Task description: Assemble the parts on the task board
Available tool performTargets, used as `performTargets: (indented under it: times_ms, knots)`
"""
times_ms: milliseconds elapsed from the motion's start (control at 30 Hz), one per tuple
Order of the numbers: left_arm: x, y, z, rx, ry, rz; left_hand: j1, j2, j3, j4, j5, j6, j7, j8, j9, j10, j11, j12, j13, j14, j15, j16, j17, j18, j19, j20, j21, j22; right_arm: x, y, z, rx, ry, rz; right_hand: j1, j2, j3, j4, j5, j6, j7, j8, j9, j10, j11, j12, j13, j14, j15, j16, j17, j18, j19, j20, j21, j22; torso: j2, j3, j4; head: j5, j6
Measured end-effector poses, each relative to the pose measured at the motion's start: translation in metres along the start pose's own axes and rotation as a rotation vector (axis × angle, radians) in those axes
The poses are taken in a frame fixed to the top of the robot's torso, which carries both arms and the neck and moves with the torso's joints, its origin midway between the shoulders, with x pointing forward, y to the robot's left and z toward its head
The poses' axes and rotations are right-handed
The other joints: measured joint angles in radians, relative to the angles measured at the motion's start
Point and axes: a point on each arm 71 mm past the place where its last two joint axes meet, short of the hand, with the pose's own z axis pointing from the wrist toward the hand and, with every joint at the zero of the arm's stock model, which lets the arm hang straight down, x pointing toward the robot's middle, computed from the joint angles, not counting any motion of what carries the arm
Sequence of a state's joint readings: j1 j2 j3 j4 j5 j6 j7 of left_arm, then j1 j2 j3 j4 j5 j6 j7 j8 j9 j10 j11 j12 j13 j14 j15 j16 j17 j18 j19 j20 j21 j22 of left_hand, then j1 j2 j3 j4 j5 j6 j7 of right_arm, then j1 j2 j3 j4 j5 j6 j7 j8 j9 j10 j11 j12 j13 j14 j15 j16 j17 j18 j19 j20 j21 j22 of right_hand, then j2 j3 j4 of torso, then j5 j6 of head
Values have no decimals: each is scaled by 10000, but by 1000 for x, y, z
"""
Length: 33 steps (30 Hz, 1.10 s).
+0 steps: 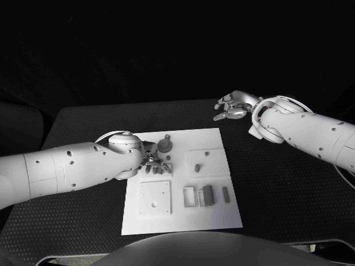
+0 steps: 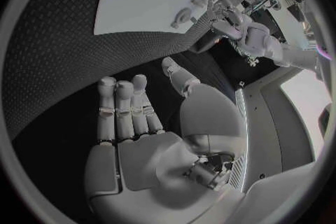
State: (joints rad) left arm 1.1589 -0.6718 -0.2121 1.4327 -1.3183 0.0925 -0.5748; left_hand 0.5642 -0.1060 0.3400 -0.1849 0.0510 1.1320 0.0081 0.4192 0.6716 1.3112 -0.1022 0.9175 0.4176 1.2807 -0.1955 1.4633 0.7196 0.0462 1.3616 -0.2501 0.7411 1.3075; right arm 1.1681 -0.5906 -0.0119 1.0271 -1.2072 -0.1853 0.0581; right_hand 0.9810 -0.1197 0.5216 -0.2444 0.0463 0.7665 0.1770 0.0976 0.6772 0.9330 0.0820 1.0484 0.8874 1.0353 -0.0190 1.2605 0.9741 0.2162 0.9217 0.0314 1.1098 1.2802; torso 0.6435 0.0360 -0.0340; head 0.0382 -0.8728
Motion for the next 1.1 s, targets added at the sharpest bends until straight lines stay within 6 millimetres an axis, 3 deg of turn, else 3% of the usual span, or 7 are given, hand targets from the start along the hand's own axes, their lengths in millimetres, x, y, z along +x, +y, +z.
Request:
performTargets:
  times_ms: [333, 1100]
  knots:
    - [0, 2, 1, -237, 58, 324, -9, 87, -27, -85, 0, -2, -1, 0, -11, -1, 0, 0, 9, 0, 0, 0, 9, 0, 0, 2, 0, -1, 0, 1, 0, -15, 11, 1, 0, 0, 0, 0, 0, 5, 5, 0, 1, 0, 0, 0, 1, 0, 0, 0, 0, 0, 0, 0, 0, 0, 0, -11, 7, -26, 0]
    - [-3, 2, 7, -292, -48, 323, 109, 1234, -204, -840, 0, -22, -22, 76, -138, 30, 33, -57, 76, -20, -17, -1, 51, 2, -1, 5, 39, -2, 1, 2, 1, -34, 33, 3, 0, 0, 0, 0, 0, 18, 19, 0, 1, -38, 38, 0, -8, -1, 1, 0, 1, 0, 0, 0, 0, 0, 5, -19, 15, -20, 0]
